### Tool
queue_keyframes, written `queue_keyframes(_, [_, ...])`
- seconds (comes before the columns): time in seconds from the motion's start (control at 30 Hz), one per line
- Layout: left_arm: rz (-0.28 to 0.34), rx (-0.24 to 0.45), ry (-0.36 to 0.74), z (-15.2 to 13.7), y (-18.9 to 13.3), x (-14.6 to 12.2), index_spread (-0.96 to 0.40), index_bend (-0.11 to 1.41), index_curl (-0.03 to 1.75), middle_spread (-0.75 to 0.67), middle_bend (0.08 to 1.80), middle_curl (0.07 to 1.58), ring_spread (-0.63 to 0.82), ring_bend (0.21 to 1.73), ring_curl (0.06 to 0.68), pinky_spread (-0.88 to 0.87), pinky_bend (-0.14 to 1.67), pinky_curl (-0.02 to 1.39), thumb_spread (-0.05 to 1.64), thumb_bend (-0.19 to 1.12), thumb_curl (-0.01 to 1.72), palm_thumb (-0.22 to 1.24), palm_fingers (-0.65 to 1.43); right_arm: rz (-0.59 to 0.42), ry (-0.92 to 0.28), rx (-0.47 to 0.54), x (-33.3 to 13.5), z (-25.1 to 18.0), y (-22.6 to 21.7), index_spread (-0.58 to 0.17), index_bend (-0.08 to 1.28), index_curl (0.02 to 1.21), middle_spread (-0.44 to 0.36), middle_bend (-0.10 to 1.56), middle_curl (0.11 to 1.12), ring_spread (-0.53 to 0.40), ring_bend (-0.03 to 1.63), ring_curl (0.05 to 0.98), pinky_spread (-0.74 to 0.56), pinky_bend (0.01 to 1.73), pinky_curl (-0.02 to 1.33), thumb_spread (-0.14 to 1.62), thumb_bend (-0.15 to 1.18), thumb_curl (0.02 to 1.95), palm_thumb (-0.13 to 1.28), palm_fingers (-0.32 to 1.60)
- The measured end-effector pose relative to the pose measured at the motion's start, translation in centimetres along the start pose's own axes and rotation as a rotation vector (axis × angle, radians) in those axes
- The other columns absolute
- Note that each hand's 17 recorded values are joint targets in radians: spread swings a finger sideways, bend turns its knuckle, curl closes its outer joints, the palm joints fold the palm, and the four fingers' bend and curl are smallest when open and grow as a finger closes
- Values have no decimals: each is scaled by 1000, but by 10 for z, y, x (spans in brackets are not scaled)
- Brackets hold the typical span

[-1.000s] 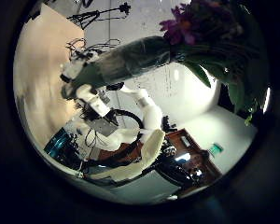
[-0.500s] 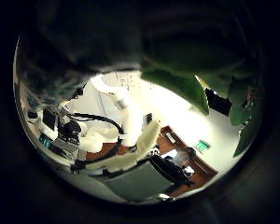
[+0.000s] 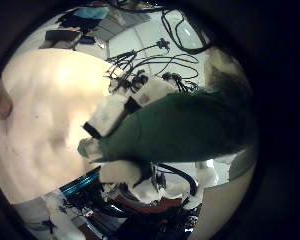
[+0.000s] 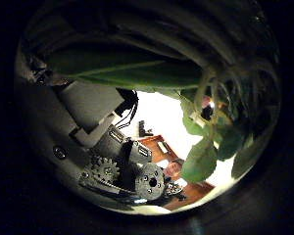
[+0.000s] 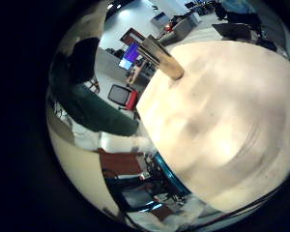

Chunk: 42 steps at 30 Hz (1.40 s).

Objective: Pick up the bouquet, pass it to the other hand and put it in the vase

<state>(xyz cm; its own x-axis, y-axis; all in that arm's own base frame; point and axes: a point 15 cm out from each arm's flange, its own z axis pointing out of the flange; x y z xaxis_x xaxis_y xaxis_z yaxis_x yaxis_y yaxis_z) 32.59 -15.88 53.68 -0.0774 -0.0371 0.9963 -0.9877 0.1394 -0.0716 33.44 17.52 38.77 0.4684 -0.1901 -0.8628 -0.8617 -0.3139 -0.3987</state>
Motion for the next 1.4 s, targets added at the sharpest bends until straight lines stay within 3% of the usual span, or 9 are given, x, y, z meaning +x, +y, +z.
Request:
queue_keyframes(0.07, [30,32,-9,-8,0,4,-344,482,64,-547,867,1003,-433,1396,500,-602,1217,530,576,42,578,1122,1096,23,-17,45,4,-4,0,-281,1028,1046,-118,1358,746,-183,1425,633,-273,1102,1036,301,-84,933,1051,1125])
queue_keyframes(0.2, [79,45,-32,-5,1,15,-487,708,72,-576,889,1067,-427,1396,526,-591,1198,544,404,-6,665,1172,1076,78,-63,162,14,-18,-3,-296,791,985,-143,1211,702,-206,1344,598,-346,1113,948,551,-61,835,911,927])
queue_keyframes(0.3, [105,66,-51,-13,-1,21,-557,799,61,-589,908,1097,-426,1409,544,-587,1190,555,323,-17,710,1182,1060,110,-75,176,19,-18,0,-309,439,884,-190,980,632,-243,1262,564,-458,1135,876,665,-26,767,900,457])
queue_keyframes(0.37, [133,83,-68,-18,1,30,-596,855,51,-596,915,1114,-420,1413,555,-588,1185,563,274,-17,741,1186,1051,121,-85,187,19,-21,-1,-310,348,824,-186,912,602,-246,1230,536,-481,1115,835,741,-21,741,908,401])
queue_keyframes(0.43, [150,79,-78,-13,5,34,-624,893,36,-602,921,1126,-418,1416,564,-589,1182,569,244,-20,760,1185,1047,128,-95,207,19,-26,-3,-304,296,717,-100,681,503,-143,1005,461,-309,865,777,840,-24,699,899,-125])
queue_keyframes(0.6, [205,112,-110,-20,8,49,-672,959,-12,-609,931,1144,-416,1418,581,-593,1181,584,198,-20,802,1184,1037,161,-139,224,14,-28,-7,-289,159,508,25,398,366,52,652,291,102,580,569,913,-28,632,879,-100])
queue_keyframes(0.73, [246,145,-141,-28,9,62,-696,995,-15,-613,945,1153,-415,1423,592,-590,1178,600,170,-19,832,1184,1025,193,-196,237,12,-28,-13,-288,126,393,93,275,326,135,511,242,242,486,476,928,-27,596,865,-92])
queue_keyframes(1.03, [313,252,-216,-61,7,90,-720,1037,-17,-618,959,1156,-415,1430,603,-592,1176,621,148,-20,871,1183,1013,221,-228,242,13,-24,-18,-316,126,251,137,182,304,171,388,222,291,414,385,938,-25,553,838,-66])
queue_keyframes(1.4, [359,403,-299,-135,-8,120,-737,1064,-15,-616,980,1156,-413,1440,609,-603,1168,634,133,-20,892,1179,1013,228,-257,255,18,-22,-25,-308,149,227,126,180,287,171,349,233,290,391,349,939,-24,531,845,-36])
